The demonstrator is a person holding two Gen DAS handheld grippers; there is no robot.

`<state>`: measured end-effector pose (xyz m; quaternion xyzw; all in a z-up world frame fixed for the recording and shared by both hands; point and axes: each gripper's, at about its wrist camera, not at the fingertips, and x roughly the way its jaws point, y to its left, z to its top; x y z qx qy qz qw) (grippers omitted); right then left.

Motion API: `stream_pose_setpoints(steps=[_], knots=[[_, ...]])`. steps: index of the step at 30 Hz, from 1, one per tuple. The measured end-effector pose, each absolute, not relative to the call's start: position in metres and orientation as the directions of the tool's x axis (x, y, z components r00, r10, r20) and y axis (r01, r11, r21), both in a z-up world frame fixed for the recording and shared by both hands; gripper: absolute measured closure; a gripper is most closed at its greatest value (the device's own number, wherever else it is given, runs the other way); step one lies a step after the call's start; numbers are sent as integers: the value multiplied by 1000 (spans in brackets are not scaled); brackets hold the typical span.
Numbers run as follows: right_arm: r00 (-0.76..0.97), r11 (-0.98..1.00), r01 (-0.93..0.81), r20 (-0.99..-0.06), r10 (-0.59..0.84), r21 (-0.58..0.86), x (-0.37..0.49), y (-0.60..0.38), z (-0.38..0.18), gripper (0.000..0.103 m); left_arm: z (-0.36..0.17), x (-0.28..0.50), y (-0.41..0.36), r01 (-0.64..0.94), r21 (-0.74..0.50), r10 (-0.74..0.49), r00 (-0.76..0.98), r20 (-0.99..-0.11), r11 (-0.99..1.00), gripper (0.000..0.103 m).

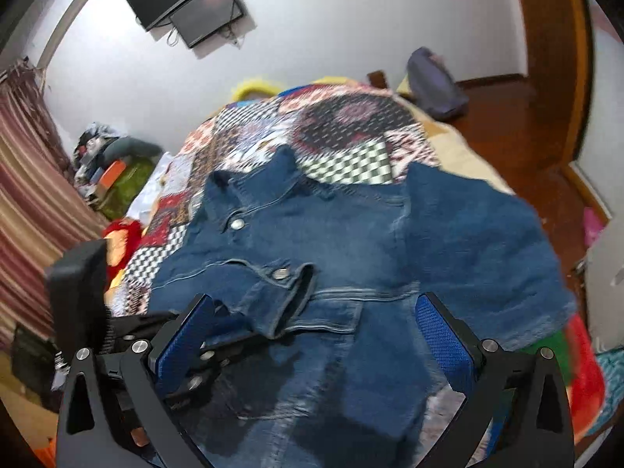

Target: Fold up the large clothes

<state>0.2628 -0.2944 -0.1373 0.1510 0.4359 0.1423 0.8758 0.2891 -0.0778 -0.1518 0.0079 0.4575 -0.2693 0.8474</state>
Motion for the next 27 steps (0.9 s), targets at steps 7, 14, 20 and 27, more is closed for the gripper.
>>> stream_pose_setpoints(steps=[7, 14, 20, 27], knots=[[440, 863, -158, -749, 496, 480, 305, -256, -164, 1, -135, 279, 17, 251, -60, -210, 629, -748, 966, 19], [233, 861, -125, -829, 508, 493, 347, -224, -217, 1, -172, 277, 114, -11, 4, 9, 594, -804, 1000, 15], [115, 818, -69, -810, 575, 571, 370, -211, -248, 5, -220, 263, 180, -167, -74, 20, 499, -866, 983, 15], [155, 871, -81, -857, 492, 485, 385, -194, -257, 40, -270, 255, 199, -210, -74, 14, 388, -922, 975, 15]])
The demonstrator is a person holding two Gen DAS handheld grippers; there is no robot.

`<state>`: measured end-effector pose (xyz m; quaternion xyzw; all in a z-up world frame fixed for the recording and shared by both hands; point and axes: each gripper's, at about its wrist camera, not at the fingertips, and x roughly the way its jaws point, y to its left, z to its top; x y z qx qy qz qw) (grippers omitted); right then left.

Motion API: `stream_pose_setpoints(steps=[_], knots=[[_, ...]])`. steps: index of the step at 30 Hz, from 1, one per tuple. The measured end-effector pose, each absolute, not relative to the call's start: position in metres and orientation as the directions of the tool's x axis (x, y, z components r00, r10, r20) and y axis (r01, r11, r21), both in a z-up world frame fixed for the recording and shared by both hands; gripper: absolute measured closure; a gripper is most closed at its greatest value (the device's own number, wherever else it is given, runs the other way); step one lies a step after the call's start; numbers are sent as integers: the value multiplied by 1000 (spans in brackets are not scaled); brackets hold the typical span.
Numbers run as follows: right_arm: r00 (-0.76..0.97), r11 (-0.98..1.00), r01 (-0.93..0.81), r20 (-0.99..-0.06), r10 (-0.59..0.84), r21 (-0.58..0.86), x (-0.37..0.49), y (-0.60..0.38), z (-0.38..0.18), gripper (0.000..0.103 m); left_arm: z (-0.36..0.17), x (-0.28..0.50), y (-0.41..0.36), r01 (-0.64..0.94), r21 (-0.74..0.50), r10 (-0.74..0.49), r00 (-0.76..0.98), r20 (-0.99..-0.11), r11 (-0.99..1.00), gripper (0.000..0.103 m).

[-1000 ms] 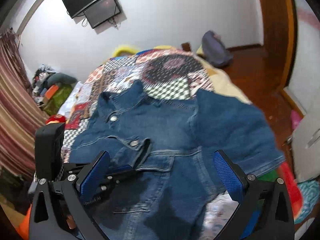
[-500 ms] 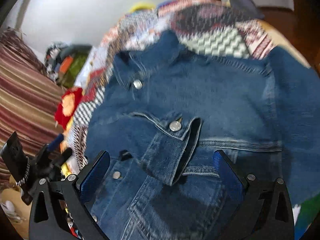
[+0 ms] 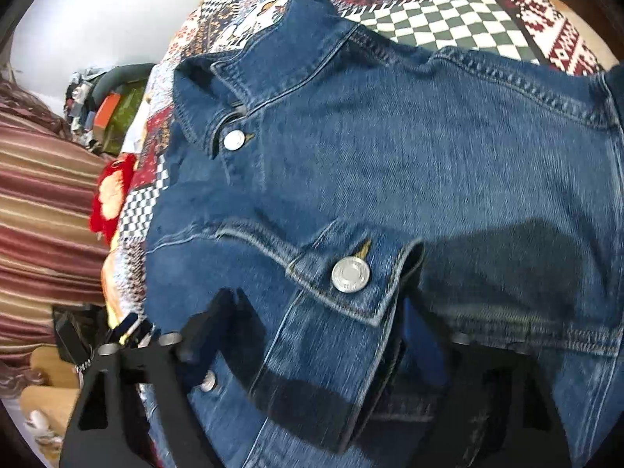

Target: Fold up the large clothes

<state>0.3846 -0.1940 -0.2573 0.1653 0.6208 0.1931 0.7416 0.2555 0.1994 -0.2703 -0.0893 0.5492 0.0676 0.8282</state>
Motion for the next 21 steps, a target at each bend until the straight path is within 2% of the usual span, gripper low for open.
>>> stream_pose_setpoints(steps=[2, 3, 4, 7, 11, 14, 21], knots=[[157, 883, -95, -869, 468, 459, 389, -190, -257, 50, -284, 258, 206, -230, -117, -27, 358, -933, 966, 15], [162, 881, -115, -866, 473, 459, 390, -187, -254, 61, -287, 259, 207, -238, -129, -38, 352, -935, 963, 15], [172, 873, -134, -856, 487, 469, 389, -187, -247, 65, -290, 260, 210, -249, -137, -44, 349, -936, 959, 15], [279, 858, -226, -813, 510, 461, 380, -181, -209, 67, -289, 263, 215, -274, -116, -10, 359, -933, 955, 15], [443, 900, -342, -798, 408, 270, 362, -171, -157, 67, -281, 265, 225, -298, -117, 6, 382, -924, 947, 15], [502, 907, -384, -785, 362, 172, 352, -166, -139, 67, -282, 266, 229, -312, -128, 2, 384, -923, 941, 15], [448, 931, -352, -857, 256, 94, 354, -184, -182, 66, -291, 265, 228, -328, -89, 37, 360, -932, 940, 15]])
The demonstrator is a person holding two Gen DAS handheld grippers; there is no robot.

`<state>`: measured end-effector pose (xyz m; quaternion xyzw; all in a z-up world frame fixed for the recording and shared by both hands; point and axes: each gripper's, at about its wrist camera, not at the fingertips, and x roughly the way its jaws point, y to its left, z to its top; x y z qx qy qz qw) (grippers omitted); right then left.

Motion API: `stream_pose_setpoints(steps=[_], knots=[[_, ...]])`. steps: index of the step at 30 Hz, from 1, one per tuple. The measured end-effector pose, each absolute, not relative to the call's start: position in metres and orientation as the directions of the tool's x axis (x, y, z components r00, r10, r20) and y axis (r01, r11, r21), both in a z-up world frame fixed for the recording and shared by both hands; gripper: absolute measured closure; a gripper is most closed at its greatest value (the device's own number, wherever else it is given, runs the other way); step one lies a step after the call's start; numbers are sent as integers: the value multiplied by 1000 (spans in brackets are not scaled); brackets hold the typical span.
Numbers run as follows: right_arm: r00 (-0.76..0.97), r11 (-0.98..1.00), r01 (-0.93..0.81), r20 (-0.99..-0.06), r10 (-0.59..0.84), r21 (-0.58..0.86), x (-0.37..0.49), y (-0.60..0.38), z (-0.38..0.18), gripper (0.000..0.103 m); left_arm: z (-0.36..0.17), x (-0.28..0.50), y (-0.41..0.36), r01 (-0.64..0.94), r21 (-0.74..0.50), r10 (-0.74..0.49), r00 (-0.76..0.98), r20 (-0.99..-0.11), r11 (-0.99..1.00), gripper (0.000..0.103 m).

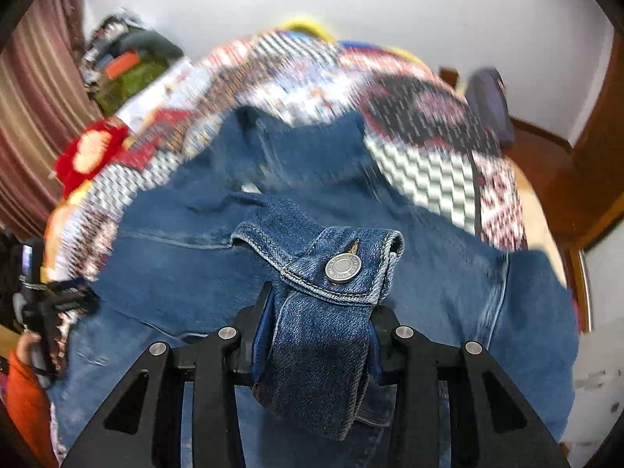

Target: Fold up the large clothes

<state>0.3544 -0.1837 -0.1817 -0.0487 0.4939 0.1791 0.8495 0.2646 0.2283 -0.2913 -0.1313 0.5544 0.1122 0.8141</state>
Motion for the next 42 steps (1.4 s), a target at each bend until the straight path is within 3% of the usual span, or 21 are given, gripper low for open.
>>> stream_pose_setpoints(steps=[6, 10, 11, 18, 25, 29, 34, 42], knots=[[360, 953, -291, -914, 186, 79, 367, -205, -232, 64, -295, 262, 229, -327, -77, 43, 346, -937, 942, 15], [365, 968, -248, -924, 115, 22, 367, -215, -240, 28, -293, 260, 226, -326, -46, 69, 334, -940, 944, 15], [375, 969, -248, -921, 108, 12, 366, -217, -238, 27, -292, 259, 224, -325, -39, 76, 333, -940, 945, 15], [397, 964, -260, -903, 167, 64, 351, -227, -211, 27, -253, 245, 201, -272, 6, 110, 370, -923, 962, 15], [529, 962, -229, -810, 252, 150, 326, -251, -146, 27, -181, 261, 168, -162, 43, 120, 507, -854, 986, 14], [603, 963, -191, -752, 268, 190, 314, -278, -114, 27, -143, 274, 139, -95, 20, 73, 594, -801, 995, 4], [668, 966, -100, -704, 242, 237, 297, -329, -93, 26, -116, 293, 96, 10, 0, -6, 653, -757, 1000, 3], [655, 947, 126, -741, 146, 297, 266, -420, -112, 25, -121, 325, 25, 158, -30, -125, 634, -763, 987, 3]])
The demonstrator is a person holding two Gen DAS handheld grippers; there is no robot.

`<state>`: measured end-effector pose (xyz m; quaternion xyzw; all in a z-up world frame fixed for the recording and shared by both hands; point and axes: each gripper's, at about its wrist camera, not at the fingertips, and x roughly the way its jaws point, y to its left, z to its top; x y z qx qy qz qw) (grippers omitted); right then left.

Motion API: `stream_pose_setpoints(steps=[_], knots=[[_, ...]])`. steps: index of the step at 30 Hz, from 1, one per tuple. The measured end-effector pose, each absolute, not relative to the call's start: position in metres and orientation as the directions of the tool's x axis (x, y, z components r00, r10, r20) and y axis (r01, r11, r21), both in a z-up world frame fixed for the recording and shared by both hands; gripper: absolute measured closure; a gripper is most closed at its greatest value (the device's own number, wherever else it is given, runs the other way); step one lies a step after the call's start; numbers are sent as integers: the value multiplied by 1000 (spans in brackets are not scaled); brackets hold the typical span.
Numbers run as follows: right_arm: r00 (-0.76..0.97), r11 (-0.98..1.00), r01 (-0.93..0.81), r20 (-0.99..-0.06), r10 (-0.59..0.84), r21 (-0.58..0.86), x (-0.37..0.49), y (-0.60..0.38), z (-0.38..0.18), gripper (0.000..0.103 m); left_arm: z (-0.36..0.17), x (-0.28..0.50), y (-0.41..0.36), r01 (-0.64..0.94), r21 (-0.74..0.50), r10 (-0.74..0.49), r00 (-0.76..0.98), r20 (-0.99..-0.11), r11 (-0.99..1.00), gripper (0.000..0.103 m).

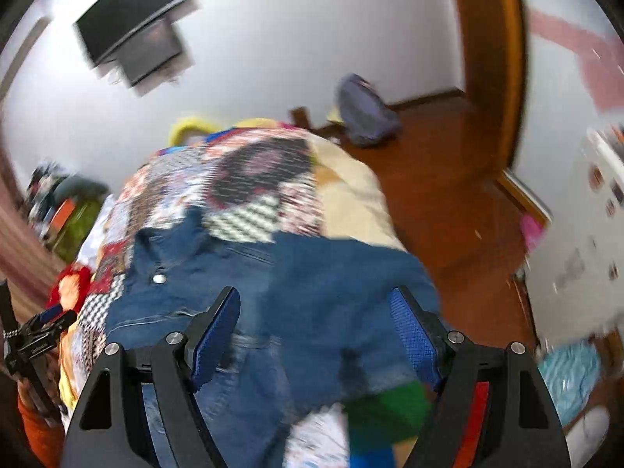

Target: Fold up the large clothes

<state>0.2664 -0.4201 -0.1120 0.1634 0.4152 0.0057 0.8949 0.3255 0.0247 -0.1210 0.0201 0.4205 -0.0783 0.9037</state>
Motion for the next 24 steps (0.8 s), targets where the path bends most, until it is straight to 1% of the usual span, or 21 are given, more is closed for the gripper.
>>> stream_pose_setpoints(steps=[3, 7, 10, 14, 16, 19, 24], knots=[[601, 915, 206, -783, 161, 347, 256, -449, -140, 25, -140, 342, 3, 203, -49, -161, 587, -793, 978, 3], [530, 878, 289, -827, 185, 382, 242, -473, -180, 25, -175, 359, -20, 219, -68, -172, 500, -849, 973, 3], [499, 848, 323, -837, 225, 420, 237, -483, -203, 25, -203, 371, -30, 208, -106, -187, 426, -885, 972, 3], [479, 754, 380, -812, 334, 535, 244, -501, -232, 25, -235, 379, -34, 172, -164, -215, 340, -916, 971, 3], [480, 719, 403, -800, 360, 566, 251, -510, -241, 25, -243, 378, -36, 170, -164, -213, 328, -920, 972, 3], [473, 708, 416, -801, 368, 571, 265, -515, -250, 25, -244, 372, -37, 172, -145, -197, 344, -918, 974, 3], [469, 703, 458, -820, 327, 543, 291, -512, -264, 22, -240, 362, -34, 149, -113, -162, 371, -914, 982, 3]])
